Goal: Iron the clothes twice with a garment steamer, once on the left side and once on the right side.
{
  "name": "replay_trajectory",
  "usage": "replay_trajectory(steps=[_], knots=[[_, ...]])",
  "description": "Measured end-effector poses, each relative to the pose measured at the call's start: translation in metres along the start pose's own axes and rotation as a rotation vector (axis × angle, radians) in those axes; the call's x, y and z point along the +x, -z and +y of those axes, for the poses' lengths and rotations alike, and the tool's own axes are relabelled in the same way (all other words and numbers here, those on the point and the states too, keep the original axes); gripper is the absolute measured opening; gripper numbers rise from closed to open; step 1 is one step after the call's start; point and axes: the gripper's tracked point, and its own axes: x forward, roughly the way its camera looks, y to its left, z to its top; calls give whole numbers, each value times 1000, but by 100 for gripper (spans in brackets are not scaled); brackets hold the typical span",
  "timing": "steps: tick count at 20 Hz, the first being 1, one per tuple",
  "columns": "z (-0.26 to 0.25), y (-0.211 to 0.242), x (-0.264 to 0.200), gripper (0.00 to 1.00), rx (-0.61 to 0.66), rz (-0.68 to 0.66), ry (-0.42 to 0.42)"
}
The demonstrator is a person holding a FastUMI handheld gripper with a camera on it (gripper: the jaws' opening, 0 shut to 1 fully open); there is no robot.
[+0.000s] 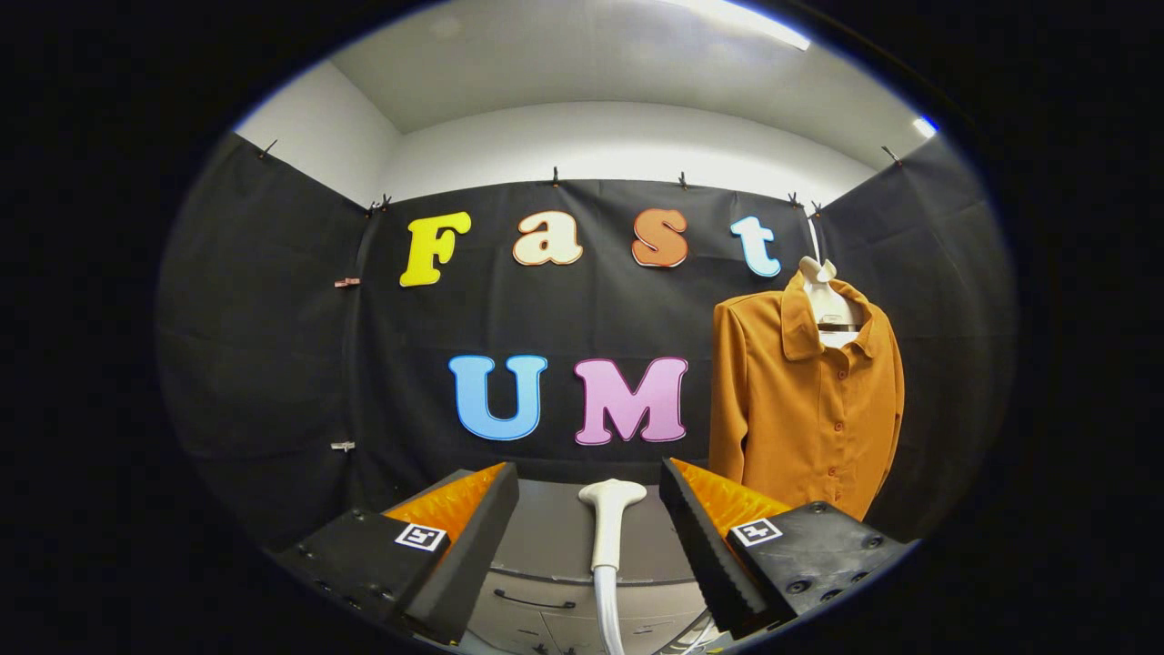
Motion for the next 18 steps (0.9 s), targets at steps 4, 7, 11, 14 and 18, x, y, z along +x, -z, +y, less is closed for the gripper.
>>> replay_trajectory(steps=[4, 7, 11, 14, 18], knots=[[-2, 0, 0, 98, 1, -9, 15], [1, 1, 1, 98, 0, -8, 17], [4, 3, 0, 98, -3, -8, 21], [10, 4, -1, 98, -2, -11, 21], [18, 7, -4, 98, -2, -11, 30]])
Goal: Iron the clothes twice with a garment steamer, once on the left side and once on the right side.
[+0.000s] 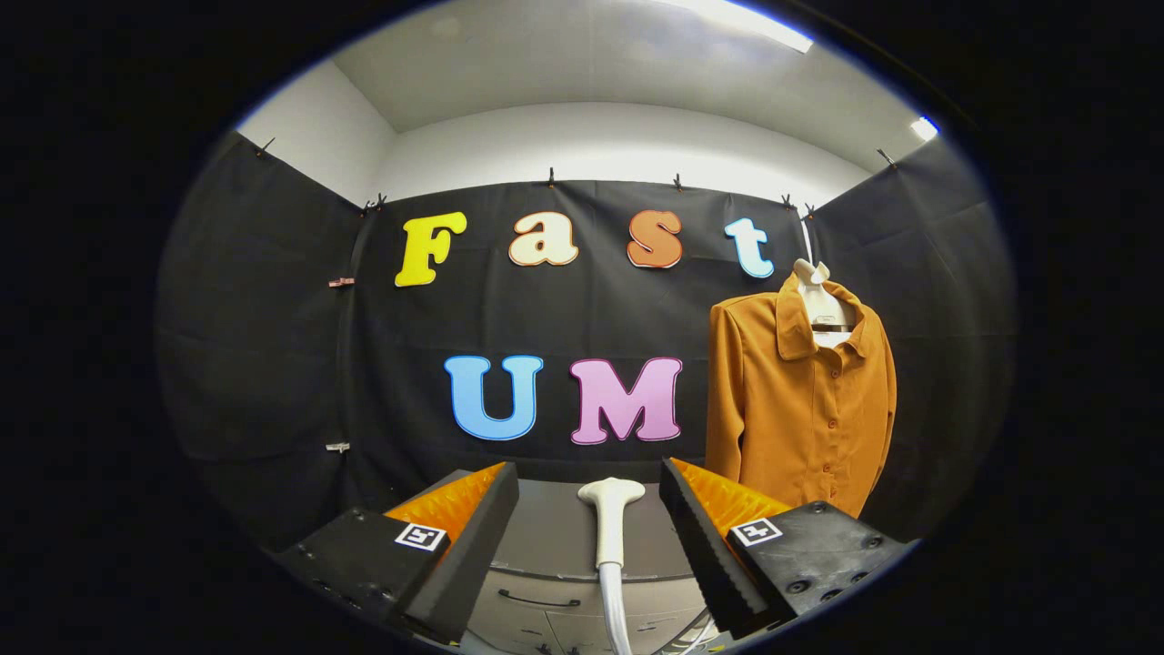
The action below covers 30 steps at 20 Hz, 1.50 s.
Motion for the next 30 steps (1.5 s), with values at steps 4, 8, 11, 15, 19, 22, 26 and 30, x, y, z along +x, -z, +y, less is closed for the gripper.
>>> replay_trajectory(steps=[4, 8, 11, 15, 19, 22, 26, 30], knots=[[9, 5, -1, 98, 2, 1, 19], [16, 15, 2, 98, 11, 18, 45], [16, 27, 11, 98, 6, 45, 59], [8, 44, 39, 98, 4, 93, 59], [-4, 64, 83, 98, -1, 146, 32], [-13, 85, 122, 98, 5, 204, 11], [-22, 128, 167, 98, 6, 340, -6], [-28, 162, 198, 98, 41, 450, -12]])
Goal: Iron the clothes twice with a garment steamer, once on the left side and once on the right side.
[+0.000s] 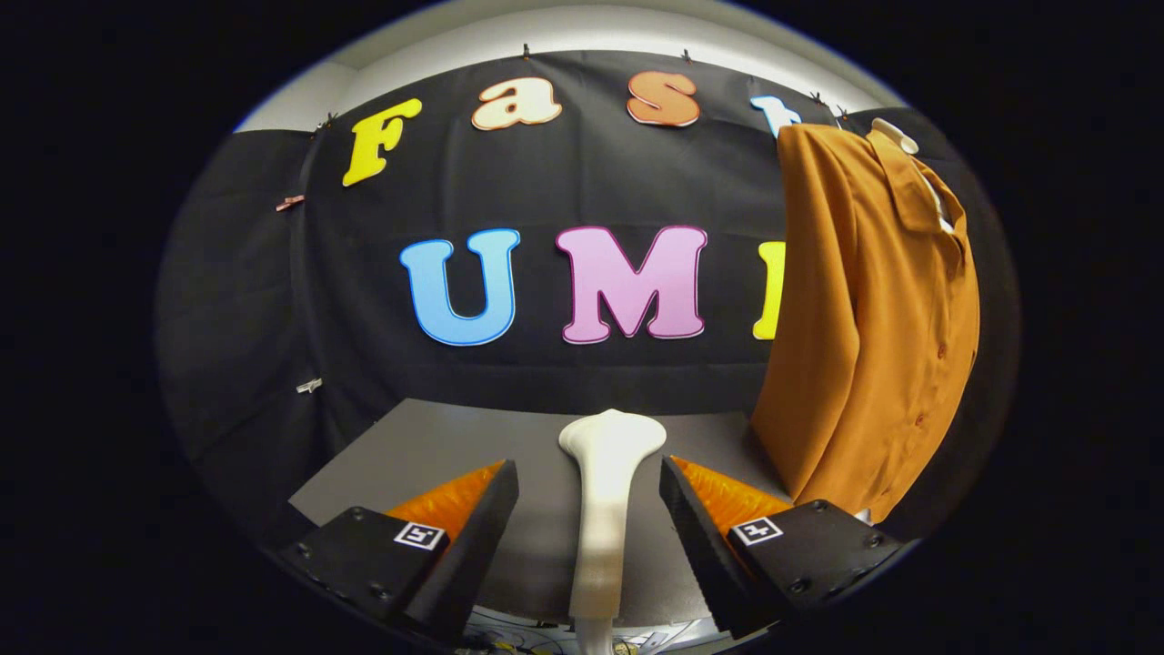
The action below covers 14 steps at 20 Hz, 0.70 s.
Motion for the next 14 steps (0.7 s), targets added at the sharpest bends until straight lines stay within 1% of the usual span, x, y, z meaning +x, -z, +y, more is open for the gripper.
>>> replay_trajectory(steps=[3, 8, 10, 14], knots=[[-7, 15, 23, 98, 1, 85, 18], [-12, 31, 49, 99, 20, 199, 42], [-14, 43, 47, 98, 27, 255, 46], [-16, 59, 62, 97, 20, 337, 58]])
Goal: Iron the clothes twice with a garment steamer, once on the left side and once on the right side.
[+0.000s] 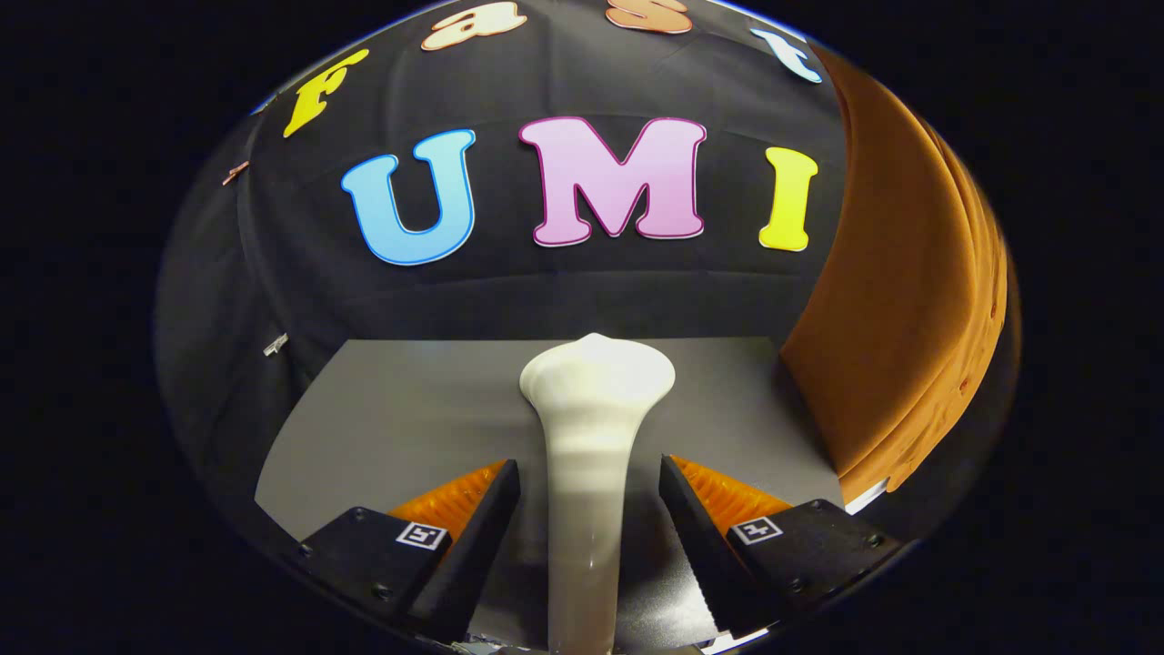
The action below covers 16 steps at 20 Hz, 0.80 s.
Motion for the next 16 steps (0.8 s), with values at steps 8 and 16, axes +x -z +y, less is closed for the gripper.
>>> replay_trajectory(steps=[8, 16], knots=[[2, 10, 13, 47, 4, 61, -1], [19, -8, -10, 42, -31, -52, -76]])
